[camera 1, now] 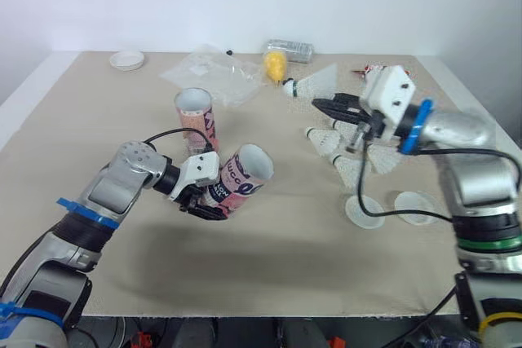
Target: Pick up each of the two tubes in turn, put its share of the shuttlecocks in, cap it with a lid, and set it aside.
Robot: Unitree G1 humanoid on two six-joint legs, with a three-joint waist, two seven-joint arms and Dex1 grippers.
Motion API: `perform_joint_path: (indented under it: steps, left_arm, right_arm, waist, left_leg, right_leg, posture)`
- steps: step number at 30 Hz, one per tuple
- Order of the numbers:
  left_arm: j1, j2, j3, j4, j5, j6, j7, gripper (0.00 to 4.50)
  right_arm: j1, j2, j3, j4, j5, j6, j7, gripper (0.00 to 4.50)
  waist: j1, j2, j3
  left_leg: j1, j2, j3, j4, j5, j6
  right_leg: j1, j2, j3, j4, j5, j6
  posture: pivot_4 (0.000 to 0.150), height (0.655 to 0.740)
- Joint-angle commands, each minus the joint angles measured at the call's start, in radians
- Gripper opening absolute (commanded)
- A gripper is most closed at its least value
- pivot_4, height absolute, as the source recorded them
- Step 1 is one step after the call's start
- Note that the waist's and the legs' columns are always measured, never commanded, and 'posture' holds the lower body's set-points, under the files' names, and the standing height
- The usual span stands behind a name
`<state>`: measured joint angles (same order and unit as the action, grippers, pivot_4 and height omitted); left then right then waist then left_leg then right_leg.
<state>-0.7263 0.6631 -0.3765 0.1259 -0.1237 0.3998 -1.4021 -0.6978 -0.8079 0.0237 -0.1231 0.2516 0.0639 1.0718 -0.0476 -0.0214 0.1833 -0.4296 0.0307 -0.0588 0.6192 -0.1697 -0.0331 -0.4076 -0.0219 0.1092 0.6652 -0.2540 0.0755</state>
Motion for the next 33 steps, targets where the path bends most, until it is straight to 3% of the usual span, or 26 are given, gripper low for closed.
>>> perform_joint_path:
  steps: [1, 17, 21, 22, 23, 27, 30, 33]
  left_arm:
    - [-0.026, -0.013, -0.007, 0.014, 0.013, -0.006, -0.002, 3.01]
    - [-0.044, -0.038, -0.012, 0.015, 0.035, 0.023, 0.026, 3.01]
    - [-0.043, -0.039, -0.010, 0.010, 0.036, 0.030, 0.032, 3.01]
    - [-0.043, -0.040, -0.010, 0.010, 0.036, 0.030, 0.034, 3.01]
    - [-0.043, -0.040, -0.009, 0.010, 0.037, 0.030, 0.035, 3.01]
    - [-0.037, -0.035, -0.008, 0.004, 0.037, 0.030, 0.036, 3.01]
    - [-0.034, -0.031, -0.007, 0.003, 0.038, 0.025, 0.035, 3.01]
    - [-0.027, -0.026, -0.007, -0.009, 0.040, 0.019, 0.035, 3.01]
  right_arm:
    - [-0.002, -0.052, 0.001, -0.081, 0.017, -0.097, 0.111, 0.06]
    - [0.032, -0.013, 0.107, -0.144, -0.030, -0.159, 0.150, 0.06]
    - [0.028, -0.016, 0.114, -0.135, -0.026, -0.170, 0.165, 1.37]
    - [0.027, -0.013, 0.111, -0.135, -0.015, -0.163, 0.166, 2.05]
    - [0.026, -0.012, 0.107, -0.137, -0.004, -0.153, 0.168, 2.34]
    - [0.027, 0.018, 0.027, -0.157, 0.130, 0.007, 0.095, 4.37]
    - [0.046, 0.008, -0.052, -0.146, 0.205, 0.186, 0.013, 4.45]
    - [0.201, 0.042, -0.200, -0.100, 0.257, 0.505, -0.241, 4.45]
  waist:
    - [-0.001, 0.000, 0.000]
    - [0.001, 0.000, 0.000]
    - [0.001, 0.000, 0.000]
    - [0.001, 0.000, 0.000]
    - [0.001, 0.000, 0.000]
    - [0.001, 0.000, 0.000]
    - [0.002, 0.000, 0.000]
    - [0.007, -0.005, -0.002]
  left_leg:
    - [0.000, 0.000, 0.000, 0.000, 0.000, 0.000]
    - [0.000, 0.000, 0.000, 0.001, 0.000, 0.000]
    - [0.000, 0.000, 0.000, 0.001, 0.000, 0.000]
    - [0.000, 0.000, 0.000, 0.002, 0.000, 0.000]
    - [0.000, 0.000, 0.000, 0.002, 0.000, 0.000]
    - [0.000, 0.000, 0.000, 0.002, 0.000, 0.000]
    - [0.000, 0.000, -0.001, 0.002, 0.000, 0.000]
    - [0.000, 0.000, -0.001, 0.002, 0.000, 0.000]
  right_leg:
    - [0.000, 0.000, 0.000, 0.000, 0.000, 0.000]
    - [0.000, -0.001, 0.000, 0.000, 0.000, 0.000]
    - [0.001, -0.001, 0.000, 0.000, 0.001, 0.000]
    - [0.001, -0.001, 0.000, 0.000, 0.001, 0.000]
    - [0.001, -0.001, 0.000, 0.000, 0.001, 0.000]
    - [0.001, -0.001, 0.000, 0.000, 0.001, 0.000]
    - [0.001, -0.001, 0.000, 0.001, 0.001, 0.000]
    - [0.001, -0.001, -0.001, 0.001, 0.001, -0.002]
  posture:
    - [0.150, 0.7400]
    - [0.150, 0.7400]
    - [0.150, 0.7400]
    - [0.150, 0.7400]
    - [0.150, 0.7400]
    - [0.150, 0.7400]
    - [0.150, 0.7400]
    - [0.150, 0.7400]
